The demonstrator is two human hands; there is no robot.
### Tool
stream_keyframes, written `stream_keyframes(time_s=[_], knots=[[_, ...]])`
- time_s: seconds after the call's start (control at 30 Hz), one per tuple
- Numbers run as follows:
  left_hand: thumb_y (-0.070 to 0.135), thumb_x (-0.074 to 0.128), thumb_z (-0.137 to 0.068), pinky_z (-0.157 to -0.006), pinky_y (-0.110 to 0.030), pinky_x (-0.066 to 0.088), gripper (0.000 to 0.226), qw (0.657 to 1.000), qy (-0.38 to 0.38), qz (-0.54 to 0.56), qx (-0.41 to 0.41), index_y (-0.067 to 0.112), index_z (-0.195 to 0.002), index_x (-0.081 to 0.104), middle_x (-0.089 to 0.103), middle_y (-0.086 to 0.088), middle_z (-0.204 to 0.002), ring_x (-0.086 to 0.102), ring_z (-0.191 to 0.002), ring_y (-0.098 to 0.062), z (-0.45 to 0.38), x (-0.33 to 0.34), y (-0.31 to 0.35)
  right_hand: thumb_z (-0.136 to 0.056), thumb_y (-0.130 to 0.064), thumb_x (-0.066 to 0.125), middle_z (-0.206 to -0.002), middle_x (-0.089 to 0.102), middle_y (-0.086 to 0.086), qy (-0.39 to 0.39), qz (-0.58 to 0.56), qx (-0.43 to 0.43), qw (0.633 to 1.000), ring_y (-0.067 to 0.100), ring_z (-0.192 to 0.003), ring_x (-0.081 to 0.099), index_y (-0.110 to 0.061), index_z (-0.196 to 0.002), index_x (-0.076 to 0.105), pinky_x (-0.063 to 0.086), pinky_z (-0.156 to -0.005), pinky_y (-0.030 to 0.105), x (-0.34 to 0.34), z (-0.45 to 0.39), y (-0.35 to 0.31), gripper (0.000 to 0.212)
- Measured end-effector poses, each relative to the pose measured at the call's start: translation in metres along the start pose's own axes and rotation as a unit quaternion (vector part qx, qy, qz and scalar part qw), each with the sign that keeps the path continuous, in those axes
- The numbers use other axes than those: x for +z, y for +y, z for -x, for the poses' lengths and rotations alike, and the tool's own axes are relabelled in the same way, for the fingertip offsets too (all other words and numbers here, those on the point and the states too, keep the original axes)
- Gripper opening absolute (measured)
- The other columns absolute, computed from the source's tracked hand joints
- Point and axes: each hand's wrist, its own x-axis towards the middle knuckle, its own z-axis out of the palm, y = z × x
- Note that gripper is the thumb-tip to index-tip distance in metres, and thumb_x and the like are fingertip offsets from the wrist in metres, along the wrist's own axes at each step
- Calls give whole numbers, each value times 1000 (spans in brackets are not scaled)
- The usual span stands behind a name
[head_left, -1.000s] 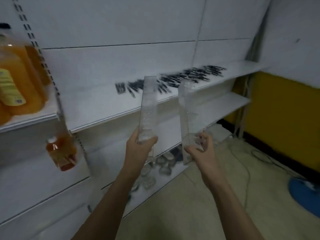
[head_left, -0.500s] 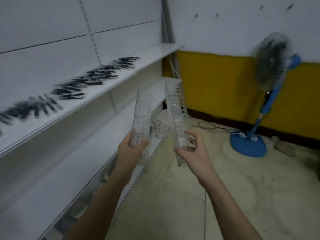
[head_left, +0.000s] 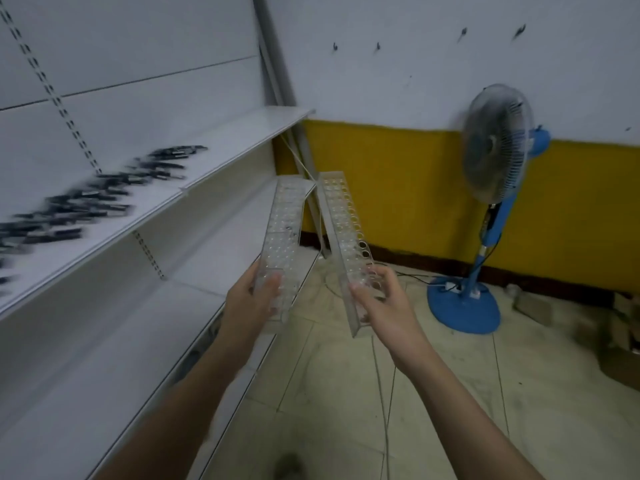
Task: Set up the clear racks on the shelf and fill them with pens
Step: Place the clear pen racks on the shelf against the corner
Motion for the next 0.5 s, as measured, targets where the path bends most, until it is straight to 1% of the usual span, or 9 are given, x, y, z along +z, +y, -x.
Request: stream_keyframes(time_s=[0.03, 0.1, 0.17, 0.23, 0.3, 0.37, 0.43, 0.5], knots=[[23, 56, -99, -82, -43, 59, 27, 1000, -4, 1, 1, 28, -125, 62, 70, -6, -109, 68, -102, -29, -20, 5, -3, -93, -43, 63, -129, 54, -15, 3, 0, -2, 1000, 7, -103, 62, -40, -120, 52, 56, -80, 30, 0, -17, 1, 29], [23, 55, -100, -81, -43, 59, 28, 1000, -12, 6, -2, 24, -127, 62, 69, -13, -113, 66, -104, -33, -62, 14, -5, -96, -42, 59, -127, 55, -15, 7, 14, -6, 1000, 3, -101, 62, -37, -121, 54, 54, -77, 26, 0, -54, -2, 26], [22, 53, -101, -78, -43, 59, 25, 1000, -26, 17, 3, 23, -124, 63, 66, -20, -115, 66, -102, -35, -106, 23, -6, -96, -42, 59, -125, 55, -16, 12, 26, -11, 1000, 2, -101, 60, -36, -119, 55, 51, -75, 24, 0, -94, -9, 24], [21, 50, -103, -75, -39, 58, 22, 999, -45, 22, 13, 21, -120, 64, 65, -22, -114, 65, -103, -37, -148, 30, -8, -95, -43, 60, -123, 58, -12, 25, 25, -4, 999, 4, -101, 61, -34, -117, 57, 51, -73, 25, 0, -135, -17, 23], [22, 48, -104, -72, -31, 58, 24, 997, -60, 30, 30, 20, -122, 64, 67, -19, -114, 65, -106, -35, -189, 37, -3, -94, -46, 62, -119, 61, -8, 40, 24, -2, 999, 8, -101, 63, -33, -117, 57, 52, -74, 27, 0, -174, -26, 27], [22, 47, -104, -67, -23, 57, 28, 996, -72, 28, 47, 21, -128, 61, 69, -12, -114, 66, -104, -29, -228, 46, 5, -93, -48, 62, -119, 62, -5, 51, 20, -2, 999, 13, -102, 64, -32, -119, 56, 52, -75, 29, -2, -214, -34, 31], [24, 47, -104, -70, -27, 57, 29, 995, -79, 24, 47, 25, -131, 59, 70, -7, -113, 68, -102, -25, -264, 56, 11, -93, -49, 62, -119, 62, -5, 59, 14, 2, 998, 15, -102, 63, -34, -117, 56, 50, -73, 28, -6, -249, -41, 29], [24, 47, -104, -73, -31, 57, 27, 995, -82, 27, 43, 31, -127, 59, 71, -3, -111, 69, -99, -22, -297, 69, 17, -93, -49, 61, -118, 62, -5, 61, 6, 3, 998, 16, -98, 64, -34, -114, 57, 51, -72, 28, -12, -283, -45, 27]])
